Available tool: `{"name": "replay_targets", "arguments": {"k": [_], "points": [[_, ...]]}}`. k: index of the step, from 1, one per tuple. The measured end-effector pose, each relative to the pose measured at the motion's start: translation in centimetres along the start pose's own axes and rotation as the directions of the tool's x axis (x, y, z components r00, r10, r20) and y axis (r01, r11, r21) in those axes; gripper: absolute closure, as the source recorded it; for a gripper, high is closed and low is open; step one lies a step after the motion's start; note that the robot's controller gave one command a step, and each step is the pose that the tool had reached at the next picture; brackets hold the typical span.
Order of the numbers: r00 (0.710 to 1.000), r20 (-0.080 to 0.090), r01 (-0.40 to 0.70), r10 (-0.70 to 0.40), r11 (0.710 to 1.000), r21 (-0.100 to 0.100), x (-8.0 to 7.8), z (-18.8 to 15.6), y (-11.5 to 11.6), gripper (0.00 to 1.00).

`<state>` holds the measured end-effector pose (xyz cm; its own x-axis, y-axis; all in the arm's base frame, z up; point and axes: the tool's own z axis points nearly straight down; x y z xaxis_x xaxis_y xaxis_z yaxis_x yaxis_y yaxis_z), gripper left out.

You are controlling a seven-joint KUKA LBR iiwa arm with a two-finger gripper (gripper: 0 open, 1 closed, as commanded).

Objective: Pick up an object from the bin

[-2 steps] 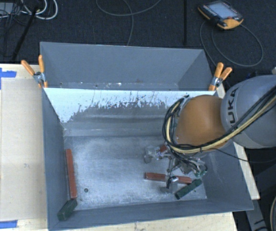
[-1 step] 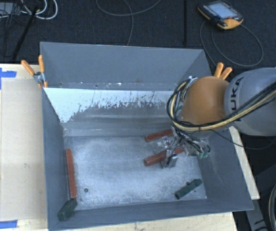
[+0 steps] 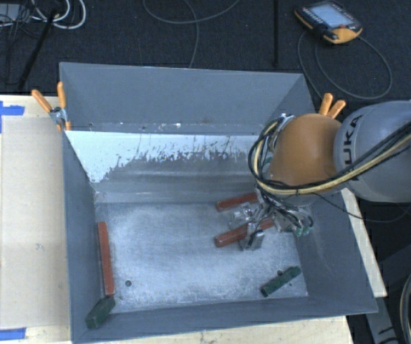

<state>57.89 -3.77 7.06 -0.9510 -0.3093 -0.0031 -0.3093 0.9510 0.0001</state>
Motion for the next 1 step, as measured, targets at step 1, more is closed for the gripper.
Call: {"name": "replay_targets", "arguments": {"k": [1], "points": [[0.999, -0.001, -0.050, 0.050, 0.999, 0.000, -1.64, -12.93, 0.48, 1.00]]}}
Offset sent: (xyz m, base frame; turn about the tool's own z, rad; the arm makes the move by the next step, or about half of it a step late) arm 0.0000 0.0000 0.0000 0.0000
